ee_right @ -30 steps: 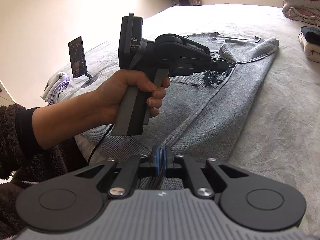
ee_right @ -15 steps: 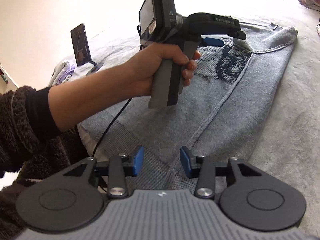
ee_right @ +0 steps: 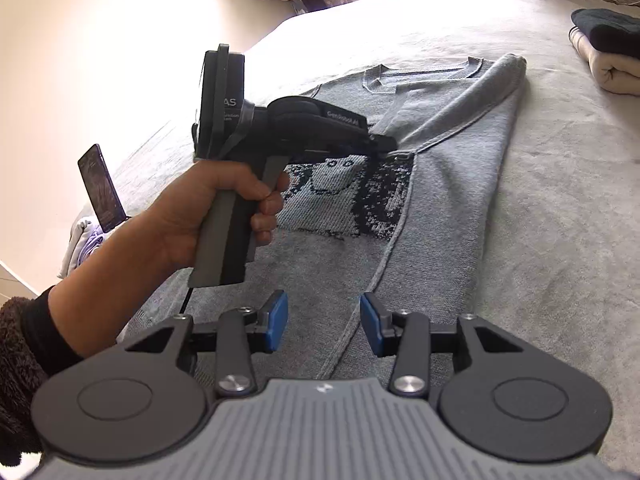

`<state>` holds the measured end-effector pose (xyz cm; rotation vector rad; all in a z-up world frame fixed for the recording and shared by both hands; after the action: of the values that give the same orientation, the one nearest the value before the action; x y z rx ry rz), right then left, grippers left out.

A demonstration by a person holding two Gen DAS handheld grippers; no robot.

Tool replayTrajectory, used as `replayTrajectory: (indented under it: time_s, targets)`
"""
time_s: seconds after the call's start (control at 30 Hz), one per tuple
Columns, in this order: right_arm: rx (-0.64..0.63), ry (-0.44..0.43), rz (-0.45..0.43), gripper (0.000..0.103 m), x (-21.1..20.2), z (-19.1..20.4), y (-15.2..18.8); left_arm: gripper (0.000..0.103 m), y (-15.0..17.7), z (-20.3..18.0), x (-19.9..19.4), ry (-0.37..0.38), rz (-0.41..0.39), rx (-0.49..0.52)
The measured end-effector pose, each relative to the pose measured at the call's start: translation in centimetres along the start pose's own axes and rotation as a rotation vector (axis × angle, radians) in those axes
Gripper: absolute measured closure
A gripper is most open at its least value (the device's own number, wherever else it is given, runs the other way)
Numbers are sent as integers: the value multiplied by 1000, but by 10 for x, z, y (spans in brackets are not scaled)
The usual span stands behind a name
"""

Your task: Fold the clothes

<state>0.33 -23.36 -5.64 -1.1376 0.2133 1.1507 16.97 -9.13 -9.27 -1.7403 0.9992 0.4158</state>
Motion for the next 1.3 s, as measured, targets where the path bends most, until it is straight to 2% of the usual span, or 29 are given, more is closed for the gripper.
replayTrajectory:
  time_s: [0.07, 0.1, 0.13, 0.17, 0.3, 0.4, 0.5, 0.57, 0.6, 0.63, 0.7, 0.77, 0.8, 0.87, 0.93, 1.0, 1.13, 1.3]
  targets:
    - [23, 14, -6, 58, 2, -6, -3, 77, -6, 1, -5, -37, -14, 20]
    - [34, 19, -7, 58, 4, -8, -4, 54, -9, 1, -8, -52, -31, 29]
    - [45, 24, -8, 58, 5, -11, -6, 37, -15, 3, -10, -50, -67, 35]
    - [55, 29, -10, 58, 6, -13, -7, 33, -21, 6, -9, -42, -92, 27]
    - [92, 53, -14, 58, 14, -21, -11, 36, -42, 23, 12, 17, -119, -74]
    - [108, 70, -5, 58, 22, -26, -14, 42, -58, 30, 32, 36, -167, -104]
    - [118, 79, 2, 58, 29, -32, -17, 46, -68, 31, 46, 54, -216, -94]
    - [123, 81, 1, 58, 33, -35, -21, 78, -70, 30, 54, 70, -209, -85]
    - [125, 82, 0, 58, 34, -37, -22, 100, -71, 29, 57, 76, -196, -80]
    - [128, 83, -3, 58, 35, -38, -24, 101, -69, 29, 55, 68, -216, -81]
    - [139, 83, -7, 58, 37, -41, -27, 101, -66, 29, 47, 71, -281, -72]
    - [144, 83, -10, 58, 39, -43, -29, 101, -64, 32, 41, 32, -328, -78]
    - [143, 86, -12, 58, 41, -44, -31, 101, -63, 35, 39, 11, -341, -87]
    - [140, 91, -15, 58, 43, -46, -33, 98, -63, 41, 41, -30, -317, -116]
    - [139, 92, -17, 58, 42, -46, -32, 74, -64, 42, 39, -45, -315, -116]
    - [137, 99, -23, 58, 41, -47, -33, 59, -66, 39, 31, -45, -345, -102]
    - [140, 122, -42, 58, 37, -50, -35, 59, -60, 16, 7, 2, -387, 29]
    - [135, 147, -64, 58, 35, -51, -36, 64, -36, -14, -4, 115, -327, 208]
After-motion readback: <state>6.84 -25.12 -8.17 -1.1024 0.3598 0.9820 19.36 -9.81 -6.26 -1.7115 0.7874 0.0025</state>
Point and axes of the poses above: each gripper's, at about its wrist camera, not at the fingertips, and x roughly the way its jaws point, z to its left, y to its underside, the point moved 7 cm from there along x, roughly the way its jaws point, and after that the axes turned 1 degree about x, right-handed, at the moved point
